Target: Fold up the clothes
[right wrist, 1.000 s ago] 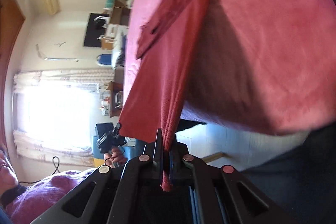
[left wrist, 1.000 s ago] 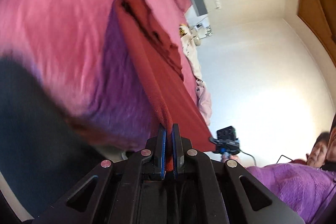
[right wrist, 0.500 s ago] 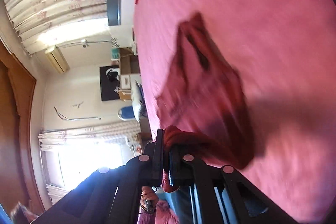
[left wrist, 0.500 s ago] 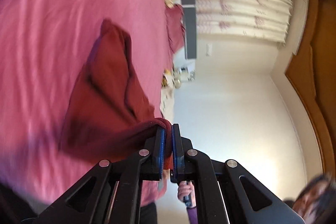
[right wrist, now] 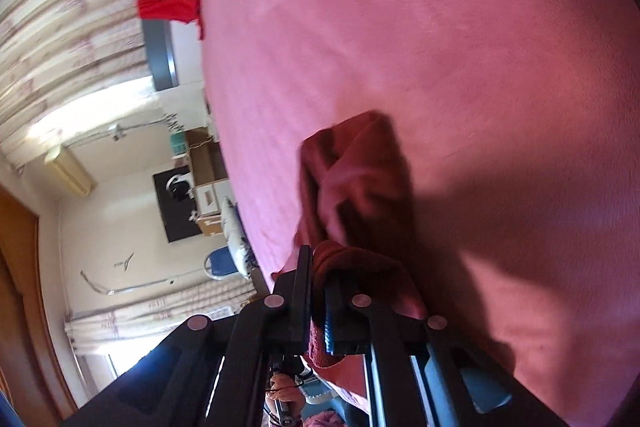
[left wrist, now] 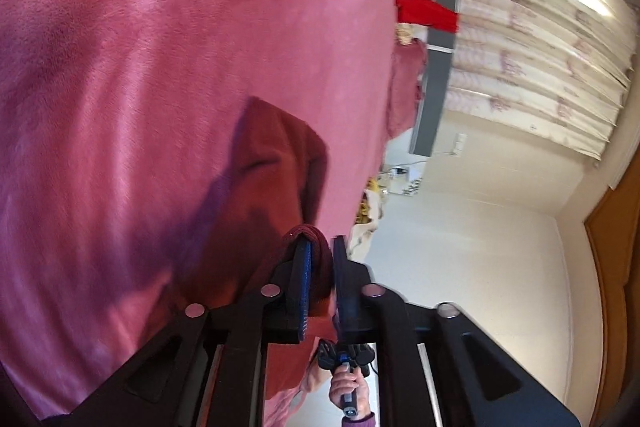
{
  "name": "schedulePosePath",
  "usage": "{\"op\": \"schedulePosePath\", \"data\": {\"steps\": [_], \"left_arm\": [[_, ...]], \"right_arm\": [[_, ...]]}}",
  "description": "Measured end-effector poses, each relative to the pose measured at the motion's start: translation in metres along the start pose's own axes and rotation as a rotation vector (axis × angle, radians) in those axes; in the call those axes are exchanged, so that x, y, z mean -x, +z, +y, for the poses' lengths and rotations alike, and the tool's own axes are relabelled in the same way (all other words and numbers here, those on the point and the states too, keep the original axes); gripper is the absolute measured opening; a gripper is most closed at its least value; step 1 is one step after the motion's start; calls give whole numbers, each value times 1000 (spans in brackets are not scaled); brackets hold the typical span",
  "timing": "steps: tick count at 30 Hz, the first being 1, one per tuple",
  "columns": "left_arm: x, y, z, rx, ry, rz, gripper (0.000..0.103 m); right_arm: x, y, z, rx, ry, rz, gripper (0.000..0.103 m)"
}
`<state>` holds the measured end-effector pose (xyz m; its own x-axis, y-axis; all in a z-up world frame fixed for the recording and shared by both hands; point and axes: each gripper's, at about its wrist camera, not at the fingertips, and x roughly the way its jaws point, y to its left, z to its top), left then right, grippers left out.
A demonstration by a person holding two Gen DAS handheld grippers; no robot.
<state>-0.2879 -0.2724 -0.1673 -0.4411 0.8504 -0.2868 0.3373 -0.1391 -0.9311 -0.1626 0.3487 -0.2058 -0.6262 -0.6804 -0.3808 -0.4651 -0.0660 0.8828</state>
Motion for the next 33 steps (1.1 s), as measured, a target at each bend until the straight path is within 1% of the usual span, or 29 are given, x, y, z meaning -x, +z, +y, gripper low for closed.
{"op": "schedulePosePath", "data": {"steps": [2,4,5,7,9,12,14,15,18,20,23,28,31,33], "left_arm": [[3,5,3,40,-22,-4,47],[0,9,2,72,-51,-6,57],[-4,12,-1,70,-54,-1,59],[-11,16,-7,67,-62,10,59],[-19,21,-13,66,-78,17,59],[-27,28,-20,79,-142,10,62],[-30,32,-22,76,-165,-7,63],[-32,35,-22,72,-155,-17,63],[-33,39,-17,65,-93,-37,63],[-31,35,-15,44,-75,-31,63],[-25,25,-13,0,-57,-10,63],[-14,15,-26,-113,-27,16,63],[-6,10,-36,-207,17,20,63],[-5,5,-40,-259,50,34,64]], "right_arm": [[-1,4,-7,-31,-12,9,7],[-3,9,-10,-50,-13,23,13],[-5,11,-10,-57,-11,31,18],[-11,16,-9,-71,-4,47,19],[-17,21,-7,-76,-14,63,20],[-22,28,-3,-87,3,78,20],[-22,31,-2,-93,22,78,20],[-22,32,-3,-97,32,73,20],[-22,34,-8,-126,60,61,21],[-23,34,-12,-153,78,56,21],[-24,31,-11,-120,75,71,22],[-19,27,0,-63,51,95,23],[-13,25,9,-49,61,91,24],[-13,25,10,-61,51,86,25]]}}
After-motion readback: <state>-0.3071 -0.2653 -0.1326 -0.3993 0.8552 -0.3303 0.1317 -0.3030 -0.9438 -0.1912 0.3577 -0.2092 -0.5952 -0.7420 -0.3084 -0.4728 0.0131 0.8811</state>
